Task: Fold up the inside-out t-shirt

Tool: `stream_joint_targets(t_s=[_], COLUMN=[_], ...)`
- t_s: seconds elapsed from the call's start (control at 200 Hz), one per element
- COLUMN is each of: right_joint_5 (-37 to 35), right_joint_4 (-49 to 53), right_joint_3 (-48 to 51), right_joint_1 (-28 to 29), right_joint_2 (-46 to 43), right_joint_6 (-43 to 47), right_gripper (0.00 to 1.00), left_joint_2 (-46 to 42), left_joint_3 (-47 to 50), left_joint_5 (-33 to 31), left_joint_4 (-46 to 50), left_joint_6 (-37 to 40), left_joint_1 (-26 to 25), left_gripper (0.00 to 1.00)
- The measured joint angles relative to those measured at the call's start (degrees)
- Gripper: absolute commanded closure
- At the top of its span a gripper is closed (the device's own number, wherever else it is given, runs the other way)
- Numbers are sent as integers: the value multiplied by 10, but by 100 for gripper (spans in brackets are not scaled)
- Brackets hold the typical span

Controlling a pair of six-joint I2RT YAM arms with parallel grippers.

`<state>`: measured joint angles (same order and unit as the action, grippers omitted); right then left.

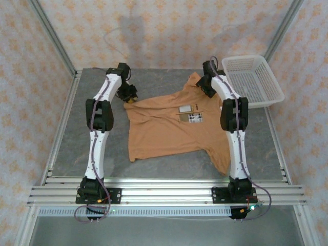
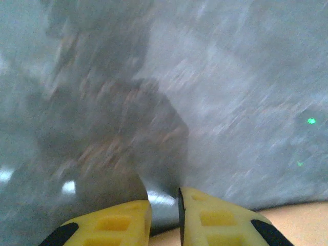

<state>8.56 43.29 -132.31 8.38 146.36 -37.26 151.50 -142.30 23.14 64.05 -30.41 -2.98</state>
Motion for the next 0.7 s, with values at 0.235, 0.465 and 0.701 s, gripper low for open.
stream_joint_targets(t_s=[0.235,0.465,0.701], right_joint_5=[48,66,85], right_joint_4=[8,23,-7], right_joint_3=[-37,59,271], right_joint_1=[7,44,112], right_joint_2=[16,-74,-255], right_joint_6=[15,65,86], right_gripper=[30,30,31], left_joint_2=[-70,-276,-278], left_joint_3=[125,359,382], left_joint_5=[-11,-41,-10], left_joint_4=[-134,-260,-316], left_joint_6=[3,16,16], left_joint_1=[-3,-7,-57], left_gripper=[56,58,61])
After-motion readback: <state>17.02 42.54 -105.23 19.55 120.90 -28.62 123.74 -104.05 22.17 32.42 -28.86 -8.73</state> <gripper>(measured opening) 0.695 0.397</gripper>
